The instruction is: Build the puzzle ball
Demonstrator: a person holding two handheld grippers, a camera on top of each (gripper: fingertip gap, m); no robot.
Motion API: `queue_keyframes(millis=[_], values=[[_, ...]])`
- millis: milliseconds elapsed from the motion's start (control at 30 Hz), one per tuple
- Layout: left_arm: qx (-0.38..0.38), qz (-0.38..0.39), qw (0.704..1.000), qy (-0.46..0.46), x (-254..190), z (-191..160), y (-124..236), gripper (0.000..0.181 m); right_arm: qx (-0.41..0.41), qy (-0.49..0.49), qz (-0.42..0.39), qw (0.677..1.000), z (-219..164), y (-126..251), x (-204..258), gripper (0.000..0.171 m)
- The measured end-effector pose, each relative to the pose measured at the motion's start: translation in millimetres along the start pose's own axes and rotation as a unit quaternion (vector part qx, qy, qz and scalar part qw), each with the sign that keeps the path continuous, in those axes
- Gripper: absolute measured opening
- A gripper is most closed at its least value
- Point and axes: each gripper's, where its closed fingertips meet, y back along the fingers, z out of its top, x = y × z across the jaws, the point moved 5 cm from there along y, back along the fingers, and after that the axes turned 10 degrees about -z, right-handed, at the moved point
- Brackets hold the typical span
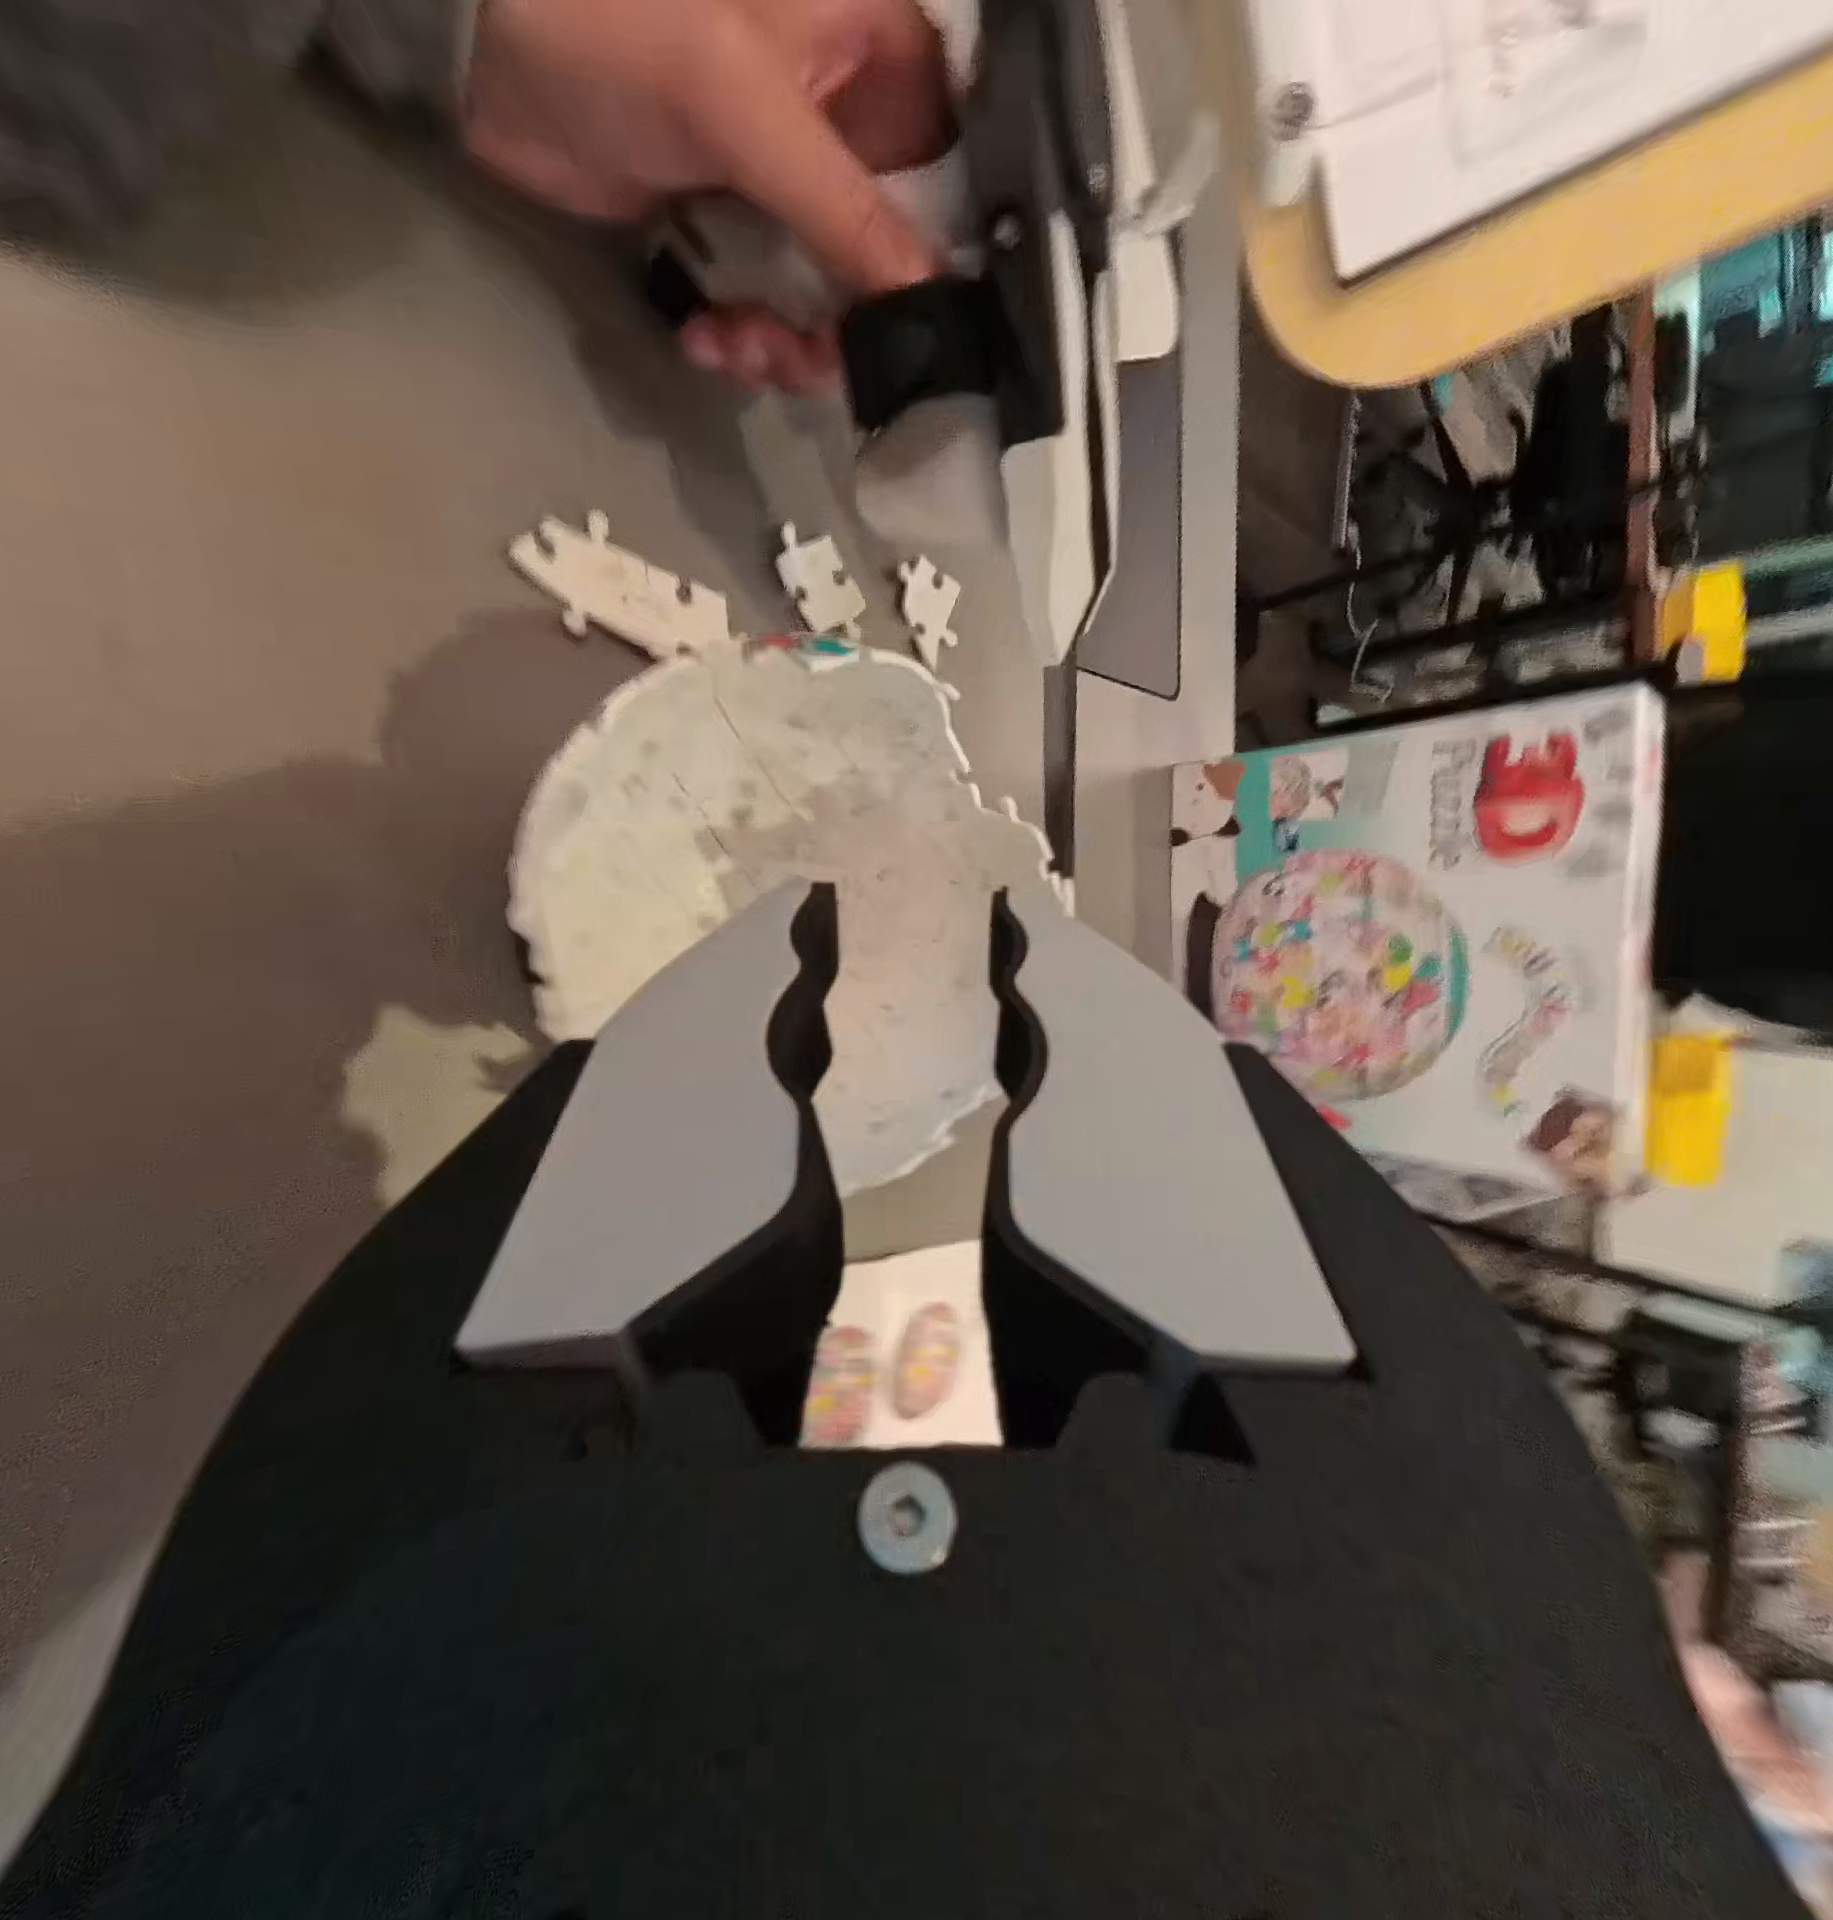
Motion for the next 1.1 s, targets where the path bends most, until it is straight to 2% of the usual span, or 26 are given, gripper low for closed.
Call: queue_keyframes(millis=[133,200,267,467,700,1100], values=[[-0.001,0.001,1.000,0.000,0,0,1,0.044,0.017,0.177,0.063,0.982,-11,-30,4,0.026],[-0.002,0.001,1.000,0.002,1,0,1,0.044,0.008,0.213,0.106,0.971,-9,-41,13,0.025],[-0.002,0.001,1.000,0.002,1,0,1,0.044,0.036,0.237,0.127,0.963,-12,-53,17,0.026],[-0.002,0.000,1.000,0.002,1,0,1,0.044,0.076,0.229,0.130,0.962,-9,-68,25,0.026],[-0.001,-0.002,1.000,0.005,1,0,0,0.044,0.114,0.212,0.138,0.961,-23,-77,34,0.027],[0.000,-0.001,1.000,0.001,1,0,0,0.044,0.140,0.225,0.132,0.955,-30,-91,40,0.030]])
